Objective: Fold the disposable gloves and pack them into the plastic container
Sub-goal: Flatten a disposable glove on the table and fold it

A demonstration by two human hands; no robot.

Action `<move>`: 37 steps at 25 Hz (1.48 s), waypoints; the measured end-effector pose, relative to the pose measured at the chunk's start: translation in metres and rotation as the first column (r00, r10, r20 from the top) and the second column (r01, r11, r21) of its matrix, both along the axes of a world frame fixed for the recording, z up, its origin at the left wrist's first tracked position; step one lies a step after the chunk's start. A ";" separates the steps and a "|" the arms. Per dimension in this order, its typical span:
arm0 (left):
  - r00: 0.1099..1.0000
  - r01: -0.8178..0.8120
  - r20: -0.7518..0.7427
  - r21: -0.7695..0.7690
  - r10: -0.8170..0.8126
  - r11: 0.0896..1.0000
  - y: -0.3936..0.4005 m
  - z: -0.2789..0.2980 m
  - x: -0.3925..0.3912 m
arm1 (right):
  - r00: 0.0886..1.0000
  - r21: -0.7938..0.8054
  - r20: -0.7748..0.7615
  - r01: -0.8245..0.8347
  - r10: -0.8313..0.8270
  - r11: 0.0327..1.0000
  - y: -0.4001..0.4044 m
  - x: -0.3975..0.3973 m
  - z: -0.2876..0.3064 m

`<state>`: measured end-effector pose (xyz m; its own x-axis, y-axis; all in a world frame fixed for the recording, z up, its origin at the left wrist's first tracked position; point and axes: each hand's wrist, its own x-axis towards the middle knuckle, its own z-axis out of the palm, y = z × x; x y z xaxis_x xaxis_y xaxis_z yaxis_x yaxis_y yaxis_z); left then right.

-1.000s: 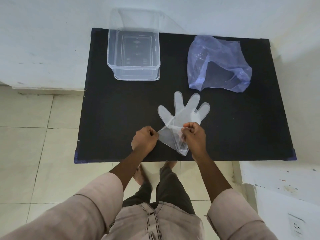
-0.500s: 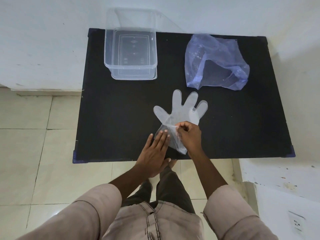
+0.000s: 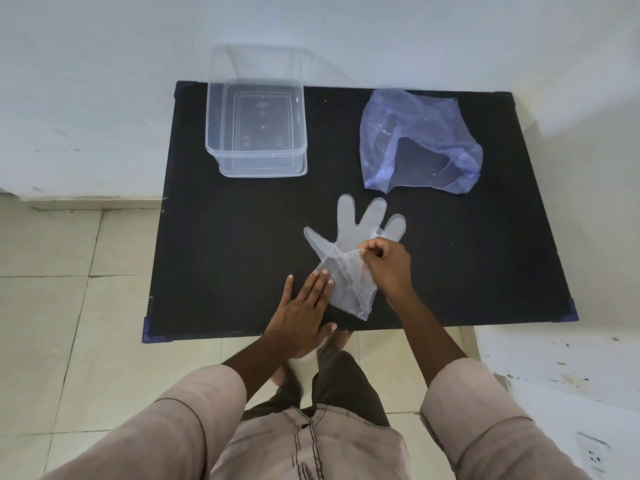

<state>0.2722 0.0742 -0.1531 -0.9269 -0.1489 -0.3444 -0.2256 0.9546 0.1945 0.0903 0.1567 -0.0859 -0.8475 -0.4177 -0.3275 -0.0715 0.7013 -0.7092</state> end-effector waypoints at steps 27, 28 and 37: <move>0.987 -0.008 0.158 0.054 -0.001 0.998 -0.005 0.004 -0.006 | 0.964 -0.060 -0.267 -0.010 -0.007 0.998 0.000 -0.140 0.120; 0.985 -0.010 0.175 0.055 0.000 0.998 -0.005 0.005 -0.006 | 0.958 -0.054 -0.288 -0.020 0.004 0.998 0.001 -0.142 0.126; 0.988 -0.151 0.012 0.349 0.157 0.925 -0.027 0.112 -0.053 | 0.855 0.031 -0.454 -0.265 0.249 0.964 0.005 -0.126 0.164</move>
